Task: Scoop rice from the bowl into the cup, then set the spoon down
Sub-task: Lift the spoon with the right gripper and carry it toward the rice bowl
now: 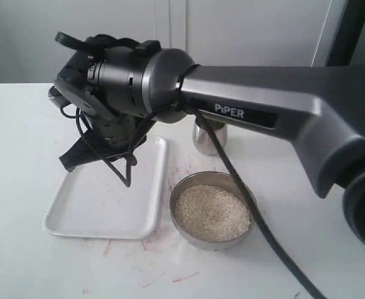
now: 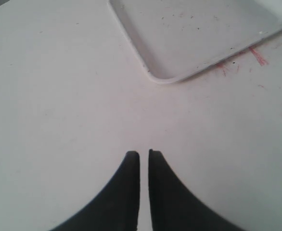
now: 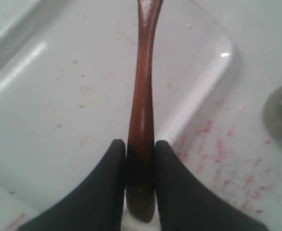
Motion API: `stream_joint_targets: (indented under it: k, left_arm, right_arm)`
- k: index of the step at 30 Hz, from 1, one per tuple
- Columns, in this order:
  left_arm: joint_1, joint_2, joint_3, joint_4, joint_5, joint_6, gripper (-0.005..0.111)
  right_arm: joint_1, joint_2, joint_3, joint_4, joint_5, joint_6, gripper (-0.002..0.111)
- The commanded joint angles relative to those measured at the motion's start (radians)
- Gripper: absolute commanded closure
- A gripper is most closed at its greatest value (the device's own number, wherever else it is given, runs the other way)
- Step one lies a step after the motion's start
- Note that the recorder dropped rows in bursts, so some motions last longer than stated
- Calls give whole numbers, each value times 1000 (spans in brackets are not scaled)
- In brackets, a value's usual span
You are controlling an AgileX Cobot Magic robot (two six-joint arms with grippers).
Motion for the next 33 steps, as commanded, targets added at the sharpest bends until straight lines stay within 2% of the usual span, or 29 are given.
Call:
stream_joint_targets:
  k: [1,4,9,20,33]
  left_arm:
    - [-5,-3,9,0,35,-6,92]
    - [-5,-3,9,0,35,-6,92]
    - [-5,-3,9,0,35,-6,92]
    - [-5,-3,9,0,35,-6,92]
    - [-5,-3,9,0,35,-6,92]
  right_arm:
    - [-1,-62,-3,-89,133,-103,108]
    - [-1,-89,-3,-124,222,-181,108]
    - [-1,-143,-3,-113,222,-271,108]
    - [-1,-310,6,-88,222,-340,108]
    - [-1,-561,208,-88,222,-415,108]
